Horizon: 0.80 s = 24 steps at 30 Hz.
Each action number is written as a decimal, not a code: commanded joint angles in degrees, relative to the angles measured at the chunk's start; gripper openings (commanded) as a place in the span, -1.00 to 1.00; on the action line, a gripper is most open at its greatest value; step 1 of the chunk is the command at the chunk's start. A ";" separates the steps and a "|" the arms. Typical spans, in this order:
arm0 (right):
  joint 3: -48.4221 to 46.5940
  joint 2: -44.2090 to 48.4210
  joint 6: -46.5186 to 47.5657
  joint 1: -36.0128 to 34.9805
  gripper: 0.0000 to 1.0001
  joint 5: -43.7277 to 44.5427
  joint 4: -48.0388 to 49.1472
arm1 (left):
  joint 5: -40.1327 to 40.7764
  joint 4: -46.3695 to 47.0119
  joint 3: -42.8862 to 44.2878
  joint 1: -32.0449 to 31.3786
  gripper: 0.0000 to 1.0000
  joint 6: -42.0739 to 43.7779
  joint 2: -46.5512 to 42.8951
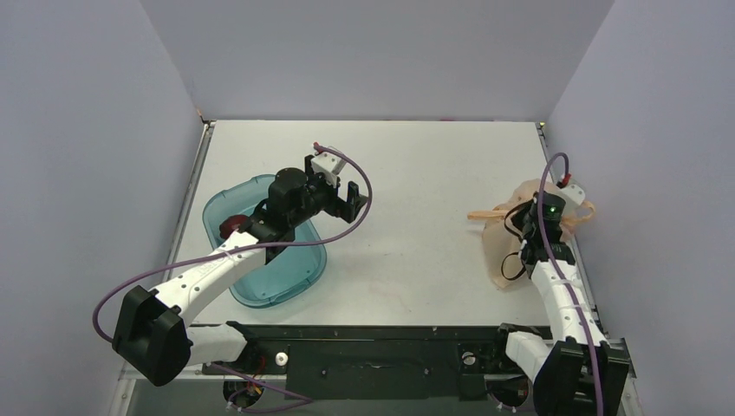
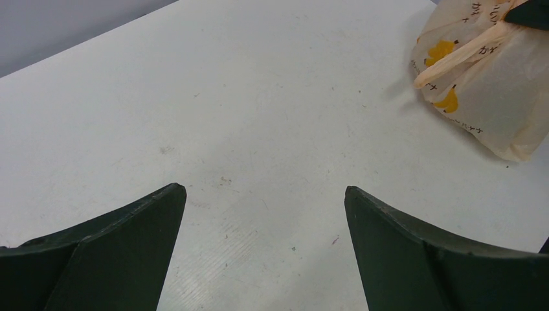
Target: Take the fake fruits out of the plastic bag
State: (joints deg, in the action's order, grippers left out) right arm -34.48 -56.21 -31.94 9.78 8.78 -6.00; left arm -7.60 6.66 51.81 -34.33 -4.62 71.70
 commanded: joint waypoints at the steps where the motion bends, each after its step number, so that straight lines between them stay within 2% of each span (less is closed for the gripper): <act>1: -3.60 -2.60 5.58 -4.32 -0.88 -11.32 3.89 | -3.31 1.48 3.16 0.89 0.84 0.30 0.09; 5: -5.45 -4.64 9.96 -11.13 -0.88 -17.84 5.40 | -4.87 1.27 3.60 1.58 0.84 -0.27 0.38; 9: -6.74 -8.65 12.64 -16.35 -0.88 -30.41 10.77 | -7.31 1.14 3.78 2.60 0.83 -0.51 0.23; 14: -9.39 -13.80 16.55 -23.14 -0.89 -45.05 12.23 | -9.79 1.53 3.87 4.05 0.82 -1.10 0.13; 17: -11.89 -17.40 19.55 -27.02 -0.89 -49.60 9.93 | -10.70 1.50 3.87 4.27 0.82 -1.02 0.52; 24: -13.97 -22.29 22.25 -31.04 -0.92 -60.03 8.49 | -12.97 -0.25 5.82 4.27 0.78 -1.23 3.53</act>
State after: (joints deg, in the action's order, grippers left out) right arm -44.84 -76.95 -13.91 -18.94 -41.60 1.39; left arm -17.34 6.24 53.74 -30.26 -5.43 73.38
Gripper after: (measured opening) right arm 0.094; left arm 0.901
